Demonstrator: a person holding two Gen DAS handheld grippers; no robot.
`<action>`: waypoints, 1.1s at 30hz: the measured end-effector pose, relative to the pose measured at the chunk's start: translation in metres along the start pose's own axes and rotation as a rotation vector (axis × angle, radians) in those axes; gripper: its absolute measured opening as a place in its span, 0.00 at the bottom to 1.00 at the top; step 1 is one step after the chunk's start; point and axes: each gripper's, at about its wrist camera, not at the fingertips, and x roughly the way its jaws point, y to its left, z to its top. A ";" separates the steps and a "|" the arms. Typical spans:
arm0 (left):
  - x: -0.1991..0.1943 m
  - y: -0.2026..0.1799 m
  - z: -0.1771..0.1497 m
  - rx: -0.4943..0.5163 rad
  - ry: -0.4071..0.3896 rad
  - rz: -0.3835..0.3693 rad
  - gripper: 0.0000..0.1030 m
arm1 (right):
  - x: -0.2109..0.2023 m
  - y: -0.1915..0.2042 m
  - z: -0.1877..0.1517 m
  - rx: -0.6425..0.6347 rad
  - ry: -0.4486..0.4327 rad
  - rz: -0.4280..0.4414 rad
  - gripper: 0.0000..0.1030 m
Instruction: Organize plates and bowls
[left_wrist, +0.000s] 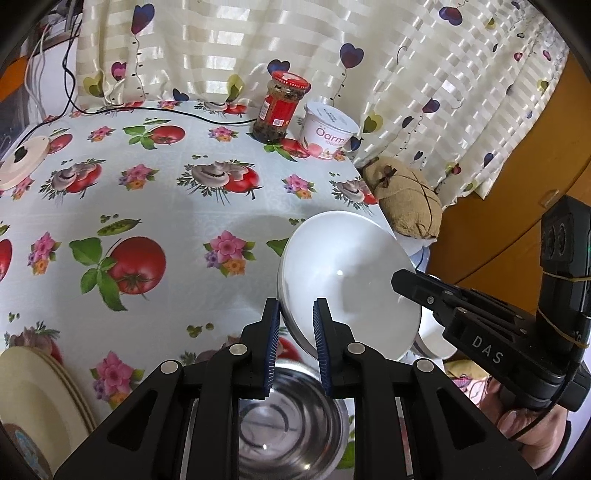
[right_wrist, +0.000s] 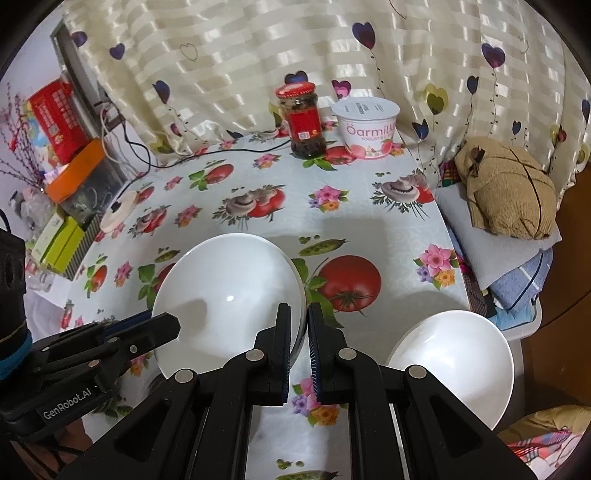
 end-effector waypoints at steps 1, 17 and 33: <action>-0.004 0.001 -0.001 -0.001 -0.003 0.001 0.19 | -0.002 0.002 -0.001 -0.003 -0.003 0.001 0.10; -0.047 0.018 -0.038 -0.017 -0.012 0.036 0.19 | -0.027 0.043 -0.033 -0.043 -0.003 0.040 0.10; -0.050 0.032 -0.076 -0.032 0.062 0.067 0.19 | -0.024 0.063 -0.071 -0.059 0.059 0.062 0.10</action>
